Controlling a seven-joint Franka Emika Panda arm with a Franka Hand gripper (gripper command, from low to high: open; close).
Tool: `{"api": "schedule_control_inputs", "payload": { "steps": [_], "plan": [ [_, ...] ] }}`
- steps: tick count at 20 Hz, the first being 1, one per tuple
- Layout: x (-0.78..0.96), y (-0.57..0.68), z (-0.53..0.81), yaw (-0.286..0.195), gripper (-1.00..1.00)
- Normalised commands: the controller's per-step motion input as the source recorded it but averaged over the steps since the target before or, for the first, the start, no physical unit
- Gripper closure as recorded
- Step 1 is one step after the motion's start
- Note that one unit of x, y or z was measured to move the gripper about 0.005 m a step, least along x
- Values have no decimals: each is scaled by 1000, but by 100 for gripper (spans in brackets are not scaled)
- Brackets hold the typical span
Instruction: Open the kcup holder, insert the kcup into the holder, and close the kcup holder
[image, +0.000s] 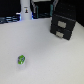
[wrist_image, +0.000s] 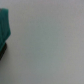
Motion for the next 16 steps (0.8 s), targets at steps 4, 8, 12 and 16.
{"api": "schedule_control_inputs", "payload": {
  "steps": [4, 8, 12, 16],
  "plan": [
    [-279, 484, 80, -168, -100],
    [-342, 587, 21, -197, -100],
    [-342, 649, 4, -188, -100],
    [-364, 640, -24, -188, -100]
  ]
}}
